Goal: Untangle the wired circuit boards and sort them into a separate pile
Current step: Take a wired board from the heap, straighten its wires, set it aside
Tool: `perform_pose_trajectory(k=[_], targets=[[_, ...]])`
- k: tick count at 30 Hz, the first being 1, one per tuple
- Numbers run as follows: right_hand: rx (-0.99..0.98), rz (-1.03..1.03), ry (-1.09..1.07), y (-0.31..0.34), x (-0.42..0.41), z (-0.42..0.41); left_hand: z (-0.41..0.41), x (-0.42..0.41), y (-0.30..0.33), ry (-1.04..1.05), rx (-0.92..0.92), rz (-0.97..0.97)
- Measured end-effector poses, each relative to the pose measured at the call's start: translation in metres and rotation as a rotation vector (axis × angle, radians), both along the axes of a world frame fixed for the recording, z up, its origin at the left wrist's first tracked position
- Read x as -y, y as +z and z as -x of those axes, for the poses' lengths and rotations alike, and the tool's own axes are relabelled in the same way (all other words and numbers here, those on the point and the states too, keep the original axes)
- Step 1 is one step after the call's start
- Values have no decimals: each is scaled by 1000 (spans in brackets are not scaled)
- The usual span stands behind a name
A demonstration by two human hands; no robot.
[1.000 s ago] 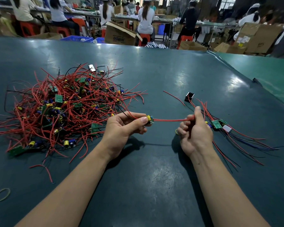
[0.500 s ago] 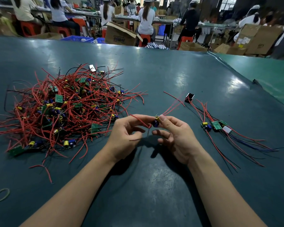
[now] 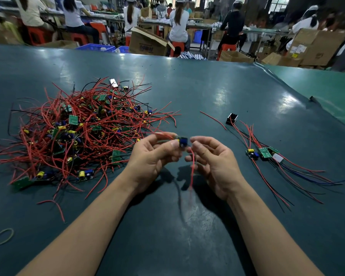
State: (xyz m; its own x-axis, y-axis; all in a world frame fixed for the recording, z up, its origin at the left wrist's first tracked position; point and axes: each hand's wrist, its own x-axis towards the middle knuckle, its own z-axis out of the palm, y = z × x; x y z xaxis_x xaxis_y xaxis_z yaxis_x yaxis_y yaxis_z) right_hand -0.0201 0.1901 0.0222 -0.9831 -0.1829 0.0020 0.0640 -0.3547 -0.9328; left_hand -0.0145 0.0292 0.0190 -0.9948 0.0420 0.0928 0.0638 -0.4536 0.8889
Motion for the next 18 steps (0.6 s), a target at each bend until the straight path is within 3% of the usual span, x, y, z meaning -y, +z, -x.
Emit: perform_pose_trajectory(k=[2,7,18], targets=[[-55,-7,47,0,0,-2,1,-1,0,66,6,-73],[-192,-82,-26,0,3,-4,-1,-2,-2,41,-9,5],[3,-44,-223,4,3,1,1,-3,-2,58,30,67]])
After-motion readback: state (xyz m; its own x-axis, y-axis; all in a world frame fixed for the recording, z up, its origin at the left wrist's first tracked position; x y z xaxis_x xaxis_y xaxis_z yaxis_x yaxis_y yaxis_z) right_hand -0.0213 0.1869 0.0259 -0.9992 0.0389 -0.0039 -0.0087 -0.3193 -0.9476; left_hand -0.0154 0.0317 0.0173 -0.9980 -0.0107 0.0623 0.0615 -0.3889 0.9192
